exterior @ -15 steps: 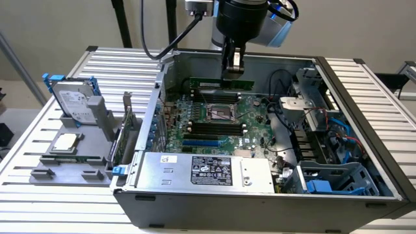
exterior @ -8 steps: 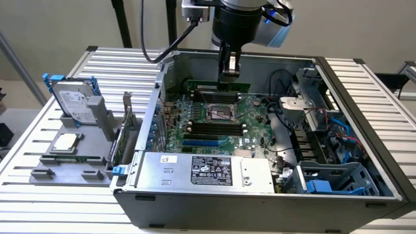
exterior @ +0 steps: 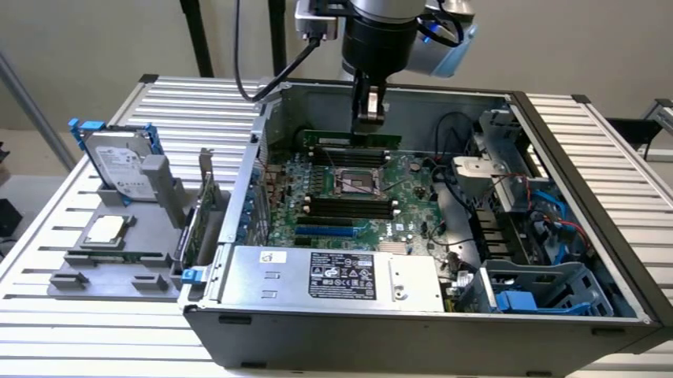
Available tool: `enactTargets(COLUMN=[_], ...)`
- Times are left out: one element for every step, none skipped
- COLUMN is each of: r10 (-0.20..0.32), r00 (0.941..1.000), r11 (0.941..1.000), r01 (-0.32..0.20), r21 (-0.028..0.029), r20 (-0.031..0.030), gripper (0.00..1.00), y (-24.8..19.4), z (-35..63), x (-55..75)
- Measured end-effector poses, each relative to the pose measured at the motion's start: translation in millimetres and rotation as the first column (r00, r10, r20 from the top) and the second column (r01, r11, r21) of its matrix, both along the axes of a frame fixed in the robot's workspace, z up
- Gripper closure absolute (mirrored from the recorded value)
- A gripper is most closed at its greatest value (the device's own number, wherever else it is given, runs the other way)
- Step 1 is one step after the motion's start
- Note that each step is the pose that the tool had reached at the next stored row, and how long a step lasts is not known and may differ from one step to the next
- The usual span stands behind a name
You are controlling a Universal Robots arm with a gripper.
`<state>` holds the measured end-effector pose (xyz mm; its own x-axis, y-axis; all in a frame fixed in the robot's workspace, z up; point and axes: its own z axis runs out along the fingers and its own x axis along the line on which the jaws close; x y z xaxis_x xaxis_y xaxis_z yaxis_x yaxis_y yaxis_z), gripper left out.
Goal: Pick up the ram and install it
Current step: 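Insert the ram into the slot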
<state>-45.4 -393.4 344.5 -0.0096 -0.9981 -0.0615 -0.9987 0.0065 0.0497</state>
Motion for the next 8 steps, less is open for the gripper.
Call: enactTargets(r10=[0.000, 0.000, 0.000, 0.000, 0.000, 0.000, 0.000, 0.000], r00=[1.0000, 1.0000, 1.0000, 1.0000, 1.0000, 1.0000, 1.0000, 1.0000], r11=[1.0000, 0.9999, 0.9997, 0.9996, 0.9994, 0.9993, 0.9992, 0.9991], r01=[0.000, 0.000, 0.000, 0.000, 0.000, 0.000, 0.000, 0.000], r21=[-0.0079, -0.0156, -0.0228, -0.0290, -0.0338, -0.0380, -0.0408, -0.0422], r20=[0.0007, 0.0011, 0.0013, 0.0013, 0.0014, 0.0014, 0.0014, 0.0012], gripper=[0.87, 0.87, 0.87, 0.87, 0.87, 0.87, 0.87, 0.87], y=[1.5, 2.8, 3.5, 3.9, 4.0, 4.1, 4.1, 4.1], z=[-0.9, -1.7, -2.6, -3.6, -4.9, -6.3, -7.7, -9.5], x=[0.0, 0.0, 0.0, 0.2, 0.5, 0.8, 0.9, 1.0])
